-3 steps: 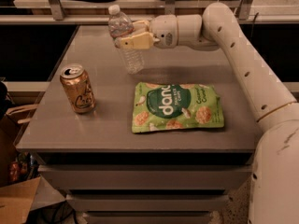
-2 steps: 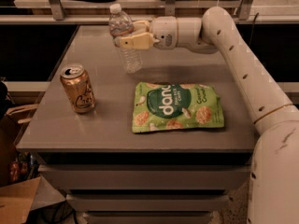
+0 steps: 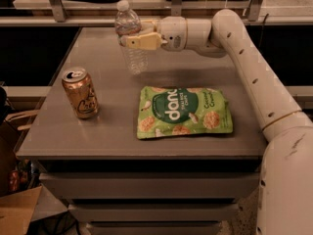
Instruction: Place water bottle upright
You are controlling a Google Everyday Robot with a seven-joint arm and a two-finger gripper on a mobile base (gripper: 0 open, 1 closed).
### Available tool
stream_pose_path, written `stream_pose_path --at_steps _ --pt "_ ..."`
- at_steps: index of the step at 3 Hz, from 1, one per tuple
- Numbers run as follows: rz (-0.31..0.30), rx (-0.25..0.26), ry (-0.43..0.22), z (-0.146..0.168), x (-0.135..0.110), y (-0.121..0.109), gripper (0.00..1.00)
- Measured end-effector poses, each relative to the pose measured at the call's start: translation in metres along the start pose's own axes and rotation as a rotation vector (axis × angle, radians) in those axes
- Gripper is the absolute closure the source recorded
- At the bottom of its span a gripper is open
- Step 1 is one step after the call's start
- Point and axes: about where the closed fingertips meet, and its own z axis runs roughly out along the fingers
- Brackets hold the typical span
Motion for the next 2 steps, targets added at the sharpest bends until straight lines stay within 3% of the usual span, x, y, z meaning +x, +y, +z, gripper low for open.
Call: stream_pose_path --at_steps 2 --pt "0.013 -0.011 0.014 0.0008 0.0046 0.0004 0.29"
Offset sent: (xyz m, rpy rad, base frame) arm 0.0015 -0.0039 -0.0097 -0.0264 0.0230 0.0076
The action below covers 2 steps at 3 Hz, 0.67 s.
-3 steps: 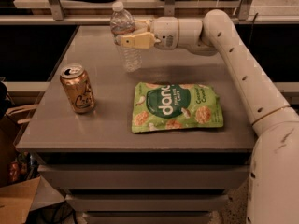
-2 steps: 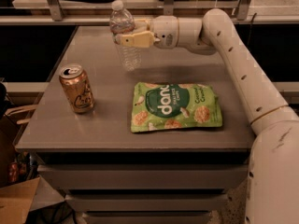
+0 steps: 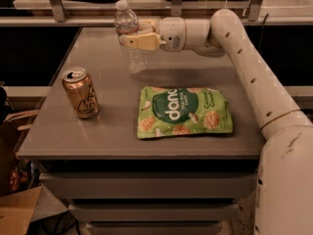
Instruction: Place water bottle upright
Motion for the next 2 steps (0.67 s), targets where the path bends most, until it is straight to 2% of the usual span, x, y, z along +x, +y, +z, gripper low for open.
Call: stream_pose_path --at_steps 1,2 --pt "0.009 -0.009 0.008 0.0026 0.0032 0.0009 0.04" --pt "0.014 -0.014 0.014 0.0038 0.0044 0.0019 0.00"
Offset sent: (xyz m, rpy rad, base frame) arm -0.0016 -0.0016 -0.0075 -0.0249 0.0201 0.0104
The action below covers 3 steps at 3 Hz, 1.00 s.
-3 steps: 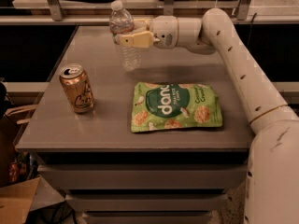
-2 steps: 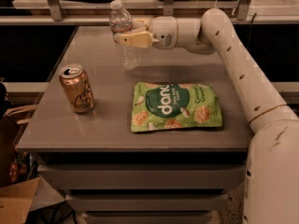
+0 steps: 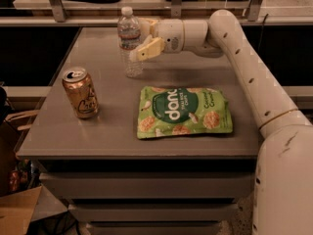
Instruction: Place water bottle upright
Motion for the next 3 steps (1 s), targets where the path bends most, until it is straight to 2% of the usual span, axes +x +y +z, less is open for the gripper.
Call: stream_pose_path --at_steps 2,3 --pt "-0.003 -0.008 0.024 0.0001 -0.0010 -0.0002 0.00" --pt "-0.011 0.005 0.049 -0.0076 -0.0034 -0.0028 0.00"
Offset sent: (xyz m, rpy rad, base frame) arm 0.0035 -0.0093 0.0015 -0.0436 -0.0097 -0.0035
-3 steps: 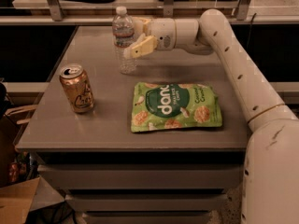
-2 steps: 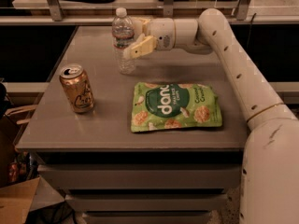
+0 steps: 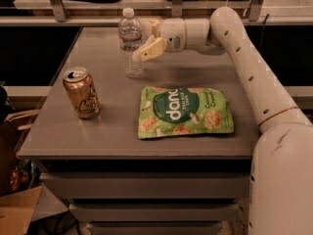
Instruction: Place water bottle upright
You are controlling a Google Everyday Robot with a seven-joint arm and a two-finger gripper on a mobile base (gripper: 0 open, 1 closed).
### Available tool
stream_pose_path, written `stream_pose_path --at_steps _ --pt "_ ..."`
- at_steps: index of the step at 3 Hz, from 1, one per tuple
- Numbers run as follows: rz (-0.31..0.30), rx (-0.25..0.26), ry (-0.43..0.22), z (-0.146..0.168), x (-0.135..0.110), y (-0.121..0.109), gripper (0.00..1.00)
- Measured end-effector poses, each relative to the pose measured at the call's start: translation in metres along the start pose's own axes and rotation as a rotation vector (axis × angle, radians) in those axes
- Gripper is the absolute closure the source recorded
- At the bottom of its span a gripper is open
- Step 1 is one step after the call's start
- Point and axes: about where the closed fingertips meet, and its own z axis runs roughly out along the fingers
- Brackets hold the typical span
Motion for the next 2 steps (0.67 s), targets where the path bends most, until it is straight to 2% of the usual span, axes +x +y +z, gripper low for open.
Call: stream_pose_path --at_steps 1,2 --pt "-0.031 0.003 0.024 -0.0188 -0.0043 -0.0066 0.00" --pt "-0.033 0.003 0.024 -0.0192 -0.0052 -0.0067 0.00"
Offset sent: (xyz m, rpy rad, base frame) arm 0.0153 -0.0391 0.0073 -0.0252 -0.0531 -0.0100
